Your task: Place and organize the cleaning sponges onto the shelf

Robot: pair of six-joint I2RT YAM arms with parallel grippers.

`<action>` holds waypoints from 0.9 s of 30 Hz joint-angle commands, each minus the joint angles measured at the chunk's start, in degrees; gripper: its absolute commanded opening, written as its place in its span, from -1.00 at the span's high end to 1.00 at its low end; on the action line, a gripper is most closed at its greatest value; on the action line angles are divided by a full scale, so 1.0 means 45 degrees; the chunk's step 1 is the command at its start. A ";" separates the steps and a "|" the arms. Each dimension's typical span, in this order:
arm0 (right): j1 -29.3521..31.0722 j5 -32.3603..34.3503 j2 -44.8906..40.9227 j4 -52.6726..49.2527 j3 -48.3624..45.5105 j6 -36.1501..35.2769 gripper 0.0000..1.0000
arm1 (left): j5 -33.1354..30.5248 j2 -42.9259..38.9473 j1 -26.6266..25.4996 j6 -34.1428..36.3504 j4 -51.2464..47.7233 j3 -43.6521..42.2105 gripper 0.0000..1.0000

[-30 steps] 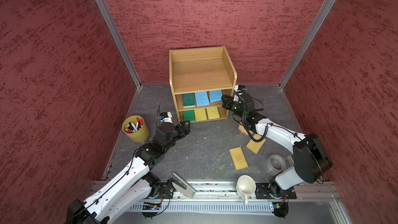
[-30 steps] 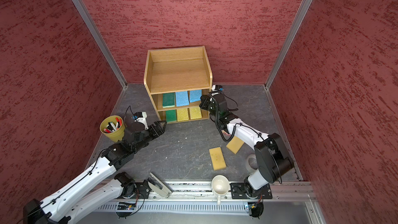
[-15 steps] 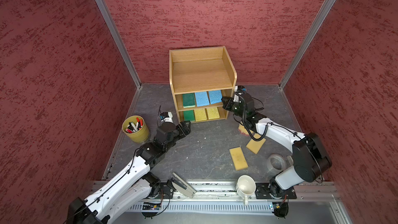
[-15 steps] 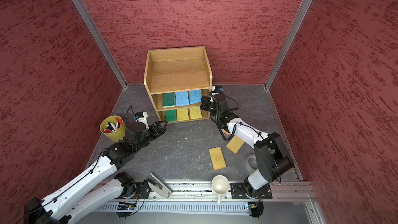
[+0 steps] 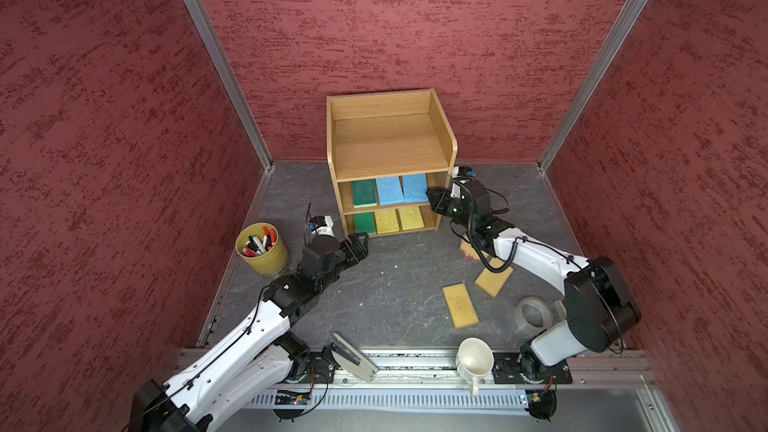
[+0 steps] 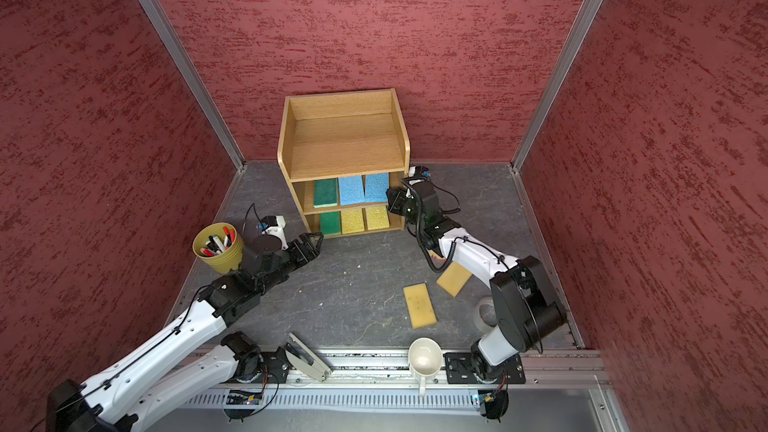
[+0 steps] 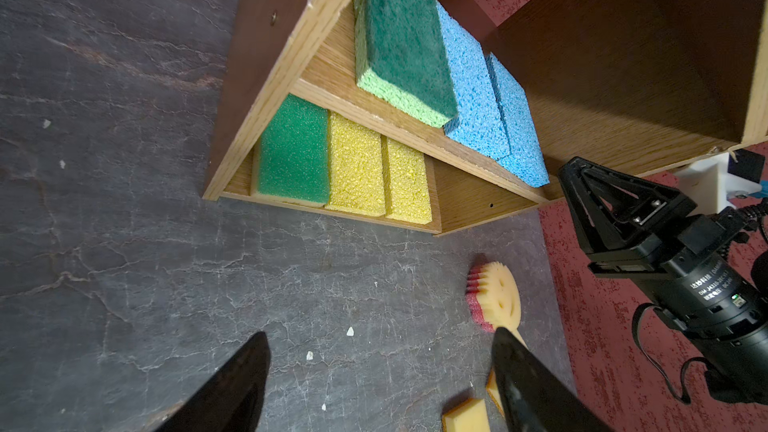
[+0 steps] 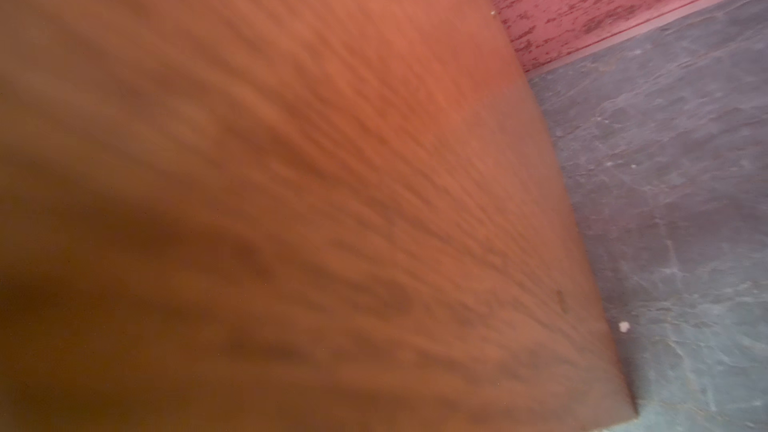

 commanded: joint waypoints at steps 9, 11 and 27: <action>-0.0113 -0.0806 -0.0351 0.0235 -0.0279 0.0937 1.00 | 0.0089 0.0032 0.0027 -0.0103 0.0289 0.0117 -0.68; -0.0118 -0.1043 -0.0150 0.0177 -0.0242 0.1097 1.00 | 0.0089 0.0051 0.0027 -0.0095 0.0296 0.0156 -0.68; -0.0073 -0.1330 0.0258 0.0143 -0.0377 0.1426 1.00 | 0.0226 0.0465 0.0027 0.0146 0.0582 0.0352 -0.68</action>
